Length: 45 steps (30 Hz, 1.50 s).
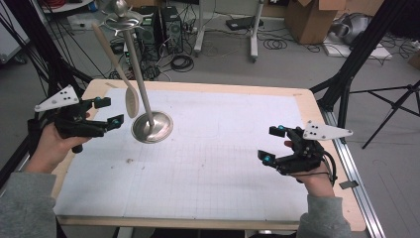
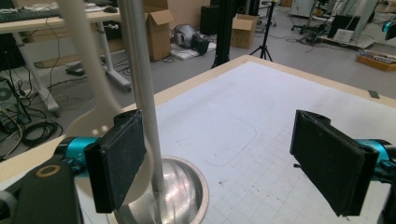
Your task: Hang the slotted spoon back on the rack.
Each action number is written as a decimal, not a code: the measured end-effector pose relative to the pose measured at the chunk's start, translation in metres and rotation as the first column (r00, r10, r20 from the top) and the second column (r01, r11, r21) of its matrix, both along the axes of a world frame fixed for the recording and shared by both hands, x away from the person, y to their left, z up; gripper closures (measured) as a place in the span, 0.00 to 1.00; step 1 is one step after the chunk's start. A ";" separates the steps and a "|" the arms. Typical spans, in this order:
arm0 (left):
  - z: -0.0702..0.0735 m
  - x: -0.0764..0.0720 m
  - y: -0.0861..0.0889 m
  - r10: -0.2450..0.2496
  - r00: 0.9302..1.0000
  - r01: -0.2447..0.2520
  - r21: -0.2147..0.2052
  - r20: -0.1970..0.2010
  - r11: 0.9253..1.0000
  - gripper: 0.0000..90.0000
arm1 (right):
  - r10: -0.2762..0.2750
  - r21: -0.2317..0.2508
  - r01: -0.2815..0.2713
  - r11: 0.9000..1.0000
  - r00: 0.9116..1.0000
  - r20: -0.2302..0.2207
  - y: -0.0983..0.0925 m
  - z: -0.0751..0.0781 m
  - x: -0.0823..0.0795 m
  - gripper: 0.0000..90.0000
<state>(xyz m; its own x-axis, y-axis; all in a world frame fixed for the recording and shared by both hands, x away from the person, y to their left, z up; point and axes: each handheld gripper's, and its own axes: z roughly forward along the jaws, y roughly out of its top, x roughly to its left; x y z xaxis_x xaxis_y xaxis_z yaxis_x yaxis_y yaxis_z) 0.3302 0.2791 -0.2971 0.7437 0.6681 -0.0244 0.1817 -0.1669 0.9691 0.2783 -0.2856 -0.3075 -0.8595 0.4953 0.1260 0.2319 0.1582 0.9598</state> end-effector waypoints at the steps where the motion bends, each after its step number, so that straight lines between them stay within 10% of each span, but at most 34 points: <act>1: -0.001 -0.002 -0.001 0.009 1.000 -0.009 0.005 0.004 1.000 0.21 | 0.000 0.001 0.000 1.000 1.000 0.003 0.001 0.000 0.000 0.09; 16: -0.027 -0.030 -0.019 -0.048 0.998 0.047 0.024 0.048 0.999 0.20 | 0.002 -0.004 -0.001 1.000 1.000 0.005 0.001 0.000 0.000 0.09; 36: -0.052 -0.059 -0.013 0.005 0.999 -0.008 0.073 0.038 0.997 0.20 | 0.004 -0.007 -0.004 1.000 1.000 0.004 0.005 0.001 -0.001 0.09; 45: -0.047 -0.068 -0.001 0.038 0.998 -0.039 0.031 0.049 0.999 0.20 | -0.012 -0.004 0.012 1.000 1.000 0.011 0.006 -0.002 -0.002 0.09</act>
